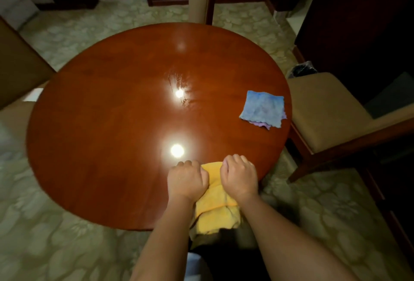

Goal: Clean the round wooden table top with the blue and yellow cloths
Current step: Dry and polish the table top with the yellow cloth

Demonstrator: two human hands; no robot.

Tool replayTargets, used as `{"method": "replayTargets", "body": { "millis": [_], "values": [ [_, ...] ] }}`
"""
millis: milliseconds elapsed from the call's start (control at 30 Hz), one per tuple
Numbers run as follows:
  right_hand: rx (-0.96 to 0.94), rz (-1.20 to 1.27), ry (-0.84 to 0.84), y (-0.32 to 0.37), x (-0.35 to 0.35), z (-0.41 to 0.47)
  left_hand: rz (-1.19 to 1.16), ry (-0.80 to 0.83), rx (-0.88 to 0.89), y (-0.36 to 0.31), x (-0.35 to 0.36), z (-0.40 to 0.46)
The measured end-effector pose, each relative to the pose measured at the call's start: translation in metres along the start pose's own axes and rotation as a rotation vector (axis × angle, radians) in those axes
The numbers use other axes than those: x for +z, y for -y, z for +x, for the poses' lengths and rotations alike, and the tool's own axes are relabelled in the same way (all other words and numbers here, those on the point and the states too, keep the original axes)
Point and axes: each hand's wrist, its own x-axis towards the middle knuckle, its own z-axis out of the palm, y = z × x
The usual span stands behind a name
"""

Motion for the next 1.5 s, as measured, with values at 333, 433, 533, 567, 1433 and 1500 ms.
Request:
{"method": "replayTargets", "body": {
  "millis": [333,433,533,567,1433,1500],
  "values": [
    [-0.036,-0.007,-0.018,-0.008,0.017,0.02,-0.02,-0.013,0.049,0.007,0.018,0.015],
    [-0.069,0.013,-0.031,-0.01,0.025,0.048,-0.007,-0.034,0.023,0.011,0.02,0.04],
    [-0.088,0.015,-0.048,-0.009,0.04,0.083,-0.005,-0.064,0.0,0.019,0.023,0.074],
    [-0.092,0.014,-0.057,-0.009,0.045,0.096,-0.006,-0.076,-0.003,0.022,0.023,0.086],
    [0.065,-0.006,-0.123,0.0,0.105,0.233,0.008,-0.163,0.136,0.07,0.044,0.259],
    [0.043,-0.001,-0.125,-0.003,0.095,0.207,0.017,-0.152,0.128,0.062,0.042,0.232]
  ]
}}
